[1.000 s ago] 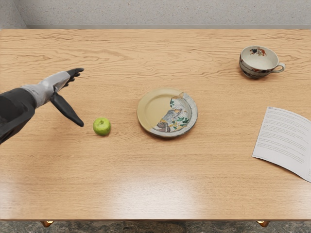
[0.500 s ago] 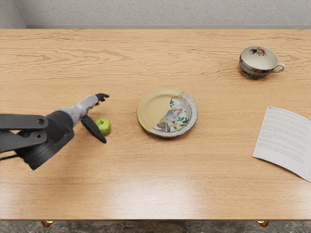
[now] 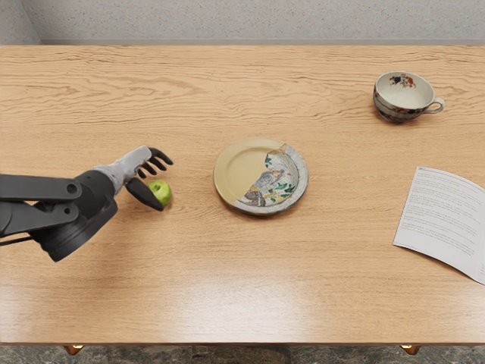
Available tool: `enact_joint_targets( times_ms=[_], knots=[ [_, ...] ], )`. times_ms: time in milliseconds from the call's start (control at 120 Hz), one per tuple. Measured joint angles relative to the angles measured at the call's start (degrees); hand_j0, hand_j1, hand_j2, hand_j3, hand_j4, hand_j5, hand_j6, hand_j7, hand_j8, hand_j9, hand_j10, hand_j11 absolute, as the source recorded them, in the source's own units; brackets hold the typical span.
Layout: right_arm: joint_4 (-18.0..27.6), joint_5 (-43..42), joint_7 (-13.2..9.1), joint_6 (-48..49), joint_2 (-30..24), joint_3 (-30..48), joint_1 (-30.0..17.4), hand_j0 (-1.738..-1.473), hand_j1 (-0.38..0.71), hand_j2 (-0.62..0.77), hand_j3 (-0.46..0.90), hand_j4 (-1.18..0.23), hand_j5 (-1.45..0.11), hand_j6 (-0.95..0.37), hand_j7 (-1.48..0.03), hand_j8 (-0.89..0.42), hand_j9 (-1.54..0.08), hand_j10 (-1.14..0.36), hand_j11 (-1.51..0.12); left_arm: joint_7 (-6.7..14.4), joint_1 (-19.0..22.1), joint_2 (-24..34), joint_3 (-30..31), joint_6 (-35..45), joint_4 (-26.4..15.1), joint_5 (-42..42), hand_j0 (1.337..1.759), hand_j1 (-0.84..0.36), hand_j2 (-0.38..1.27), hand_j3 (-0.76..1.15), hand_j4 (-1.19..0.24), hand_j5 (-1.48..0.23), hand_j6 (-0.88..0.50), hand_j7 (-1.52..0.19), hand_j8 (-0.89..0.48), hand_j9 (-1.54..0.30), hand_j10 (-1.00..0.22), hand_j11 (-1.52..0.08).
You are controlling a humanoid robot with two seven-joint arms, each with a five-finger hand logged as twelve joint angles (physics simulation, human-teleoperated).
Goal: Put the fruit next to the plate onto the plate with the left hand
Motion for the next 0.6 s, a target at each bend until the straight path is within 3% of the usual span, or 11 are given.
enact_joint_targets(
  times_ms=[225, 600],
  knots=[
    [0.0, 0.0, 0.0, 0.0, 0.0, 0.0, 0.0, -1.658, -0.35, 0.0, 0.0, 0.0, 0.0, 0.0, 0.0, 0.0, 0.0, 0.0, 0.0, 0.5, -1.0, -0.8, 1.5, 0.0, -0.2, 0.0, 1.657, -0.23, 0.12, 0.0, -0.5, -0.66, -0.5, -0.66, -0.5, -0.66, -0.5, -0.66],
    [0.0, 0.0, 0.0, 0.0, 0.0, 0.0, 0.0, -1.658, -0.35, 0.0, 0.0, 0.0, 0.0, 0.0, 0.0, 0.0, 0.0, 0.0, 0.0, 0.9, -1.1, -0.6, 1.7, -0.1, -0.5, 0.0, 1.654, -0.27, 0.21, 0.0, -0.63, -0.85, -0.47, -0.86, -0.4, -0.86, -0.61, -0.86]
  ],
)
